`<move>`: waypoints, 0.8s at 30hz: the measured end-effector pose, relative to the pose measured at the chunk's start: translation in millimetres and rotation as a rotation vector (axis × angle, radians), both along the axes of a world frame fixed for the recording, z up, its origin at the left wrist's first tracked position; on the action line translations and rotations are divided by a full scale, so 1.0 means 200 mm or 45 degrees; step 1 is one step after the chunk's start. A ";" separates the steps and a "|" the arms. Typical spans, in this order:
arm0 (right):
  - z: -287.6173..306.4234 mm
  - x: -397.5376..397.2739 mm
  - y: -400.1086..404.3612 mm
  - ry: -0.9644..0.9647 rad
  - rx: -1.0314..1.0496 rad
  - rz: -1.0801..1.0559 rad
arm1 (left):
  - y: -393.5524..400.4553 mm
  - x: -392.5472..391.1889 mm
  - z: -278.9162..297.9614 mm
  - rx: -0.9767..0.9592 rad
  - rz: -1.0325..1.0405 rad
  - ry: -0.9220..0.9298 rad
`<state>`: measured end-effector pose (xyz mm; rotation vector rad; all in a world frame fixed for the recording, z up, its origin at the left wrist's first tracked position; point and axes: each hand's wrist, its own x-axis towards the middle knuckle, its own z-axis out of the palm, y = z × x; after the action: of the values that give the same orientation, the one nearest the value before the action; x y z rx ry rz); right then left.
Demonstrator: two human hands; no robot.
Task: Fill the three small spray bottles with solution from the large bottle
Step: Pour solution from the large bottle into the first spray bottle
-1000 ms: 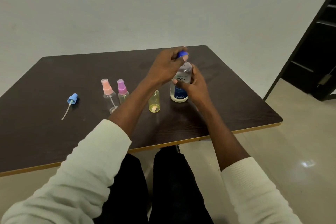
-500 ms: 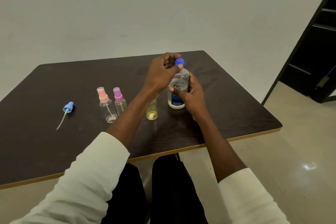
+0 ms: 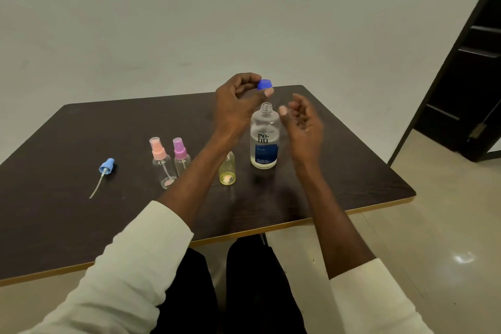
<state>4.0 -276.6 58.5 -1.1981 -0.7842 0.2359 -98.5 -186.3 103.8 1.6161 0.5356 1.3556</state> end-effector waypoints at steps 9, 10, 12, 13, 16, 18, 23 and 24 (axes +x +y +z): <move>0.27 0.02 -0.14 -0.023 -0.052 0.300 | -0.15 -0.03 -0.03 0.352 0.050 0.274; 0.26 0.02 -0.15 -0.030 -0.044 0.294 | -0.16 -0.02 -0.04 0.368 0.063 0.291; 0.25 0.05 -0.17 -0.014 -0.003 0.247 | -0.18 -0.01 -0.06 0.379 0.057 0.330; 0.23 0.07 -0.17 -0.019 0.009 0.186 | -0.19 0.00 -0.07 0.382 0.041 0.342; 0.12 0.21 -0.13 -0.164 -0.204 -0.077 | -0.20 0.01 -0.12 0.413 0.112 0.347; -0.01 0.31 -0.10 -0.298 -0.491 -0.190 | -0.20 0.00 -0.15 0.403 0.230 0.337; -0.22 0.41 -0.09 -0.454 -0.844 -0.193 | -0.20 -0.02 -0.22 0.400 0.337 0.348; -0.24 0.41 -0.10 -0.462 -0.889 -0.185 | -0.20 -0.02 -0.23 0.426 0.339 0.367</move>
<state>86.0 -296.1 10.3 -1.9884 -0.9577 0.1772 -102.7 -227.3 57.2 2.0919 0.7467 1.4727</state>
